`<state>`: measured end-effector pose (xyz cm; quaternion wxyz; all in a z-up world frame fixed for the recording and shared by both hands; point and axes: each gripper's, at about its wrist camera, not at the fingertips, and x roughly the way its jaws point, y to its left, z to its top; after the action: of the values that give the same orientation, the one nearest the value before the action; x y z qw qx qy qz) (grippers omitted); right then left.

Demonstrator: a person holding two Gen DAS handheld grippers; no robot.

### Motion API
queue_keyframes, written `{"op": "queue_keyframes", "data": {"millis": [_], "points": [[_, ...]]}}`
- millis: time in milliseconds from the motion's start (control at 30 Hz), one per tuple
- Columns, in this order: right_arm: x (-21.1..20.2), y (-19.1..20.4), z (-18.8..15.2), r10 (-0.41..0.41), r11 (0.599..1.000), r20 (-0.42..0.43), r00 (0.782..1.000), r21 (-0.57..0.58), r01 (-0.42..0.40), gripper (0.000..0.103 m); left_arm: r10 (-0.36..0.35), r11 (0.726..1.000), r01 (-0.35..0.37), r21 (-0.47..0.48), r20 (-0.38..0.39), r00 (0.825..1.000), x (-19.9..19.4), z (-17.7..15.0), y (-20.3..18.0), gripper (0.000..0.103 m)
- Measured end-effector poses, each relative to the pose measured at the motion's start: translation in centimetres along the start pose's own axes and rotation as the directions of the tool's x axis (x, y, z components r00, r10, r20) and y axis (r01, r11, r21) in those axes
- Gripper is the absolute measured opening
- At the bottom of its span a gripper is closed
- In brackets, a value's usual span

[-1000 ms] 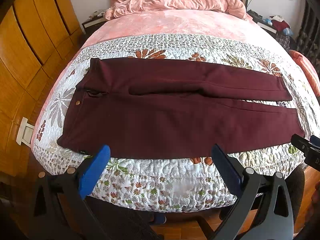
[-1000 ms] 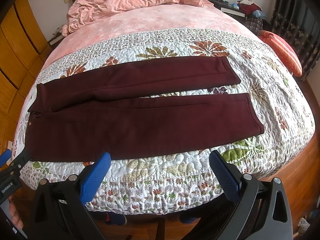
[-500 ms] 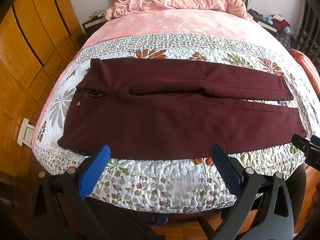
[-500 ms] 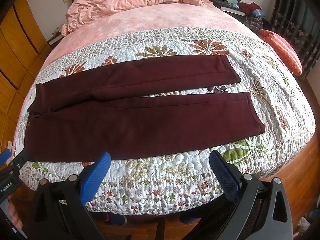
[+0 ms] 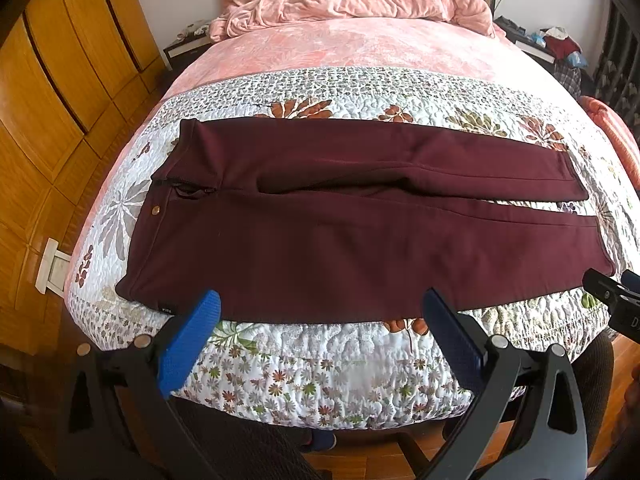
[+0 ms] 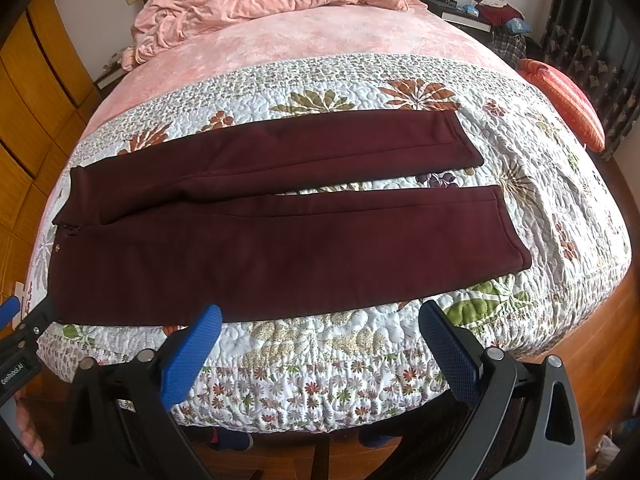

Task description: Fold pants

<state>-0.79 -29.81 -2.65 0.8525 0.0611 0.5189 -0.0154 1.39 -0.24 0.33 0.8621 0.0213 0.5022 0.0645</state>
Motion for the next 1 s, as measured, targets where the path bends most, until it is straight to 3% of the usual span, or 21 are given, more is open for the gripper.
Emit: {"op": "queue_keyframes", "data": {"millis": [300,467,633,767,867,1000], "points": [[1.2,-1.2,1.2,0.037,0.999,-0.008,0.999,-0.008,-0.037,0.099,-0.008,1.0,0.008,0.001,-0.021,1.0,1.3,0.4,-0.1,0.1],[3.6,-8.3,6.9,-0.007,0.999,0.056,0.998,0.042,0.005,0.099,0.0,1.0,0.0,0.01,-0.008,1.0,3.4,2.5,-0.4,0.1],[10.5,-17.3,15.9,0.044,0.993,-0.005,0.999,0.107,-0.043,0.099,-0.056,0.998,0.056,0.002,0.009,0.998,5.9,6.0,-1.8,0.1],[16.5,-21.2,21.1,0.027,0.998,-0.103,0.994,0.067,-0.02,0.099,-0.089,0.996,0.089,0.003,0.02,0.996,8.5,9.1,-3.9,0.1],[20.5,-22.7,23.1,0.087,0.995,-0.165,0.983,0.053,-0.079,0.099,-0.116,0.993,0.116,0.008,0.024,0.993,10.0,10.9,-5.5,0.1],[24.4,-24.0,24.5,0.105,0.994,-0.195,0.975,0.058,-0.095,0.099,-0.141,0.99,0.141,0.03,0.019,0.99,11.9,13.0,-7.4,0.1]]}}
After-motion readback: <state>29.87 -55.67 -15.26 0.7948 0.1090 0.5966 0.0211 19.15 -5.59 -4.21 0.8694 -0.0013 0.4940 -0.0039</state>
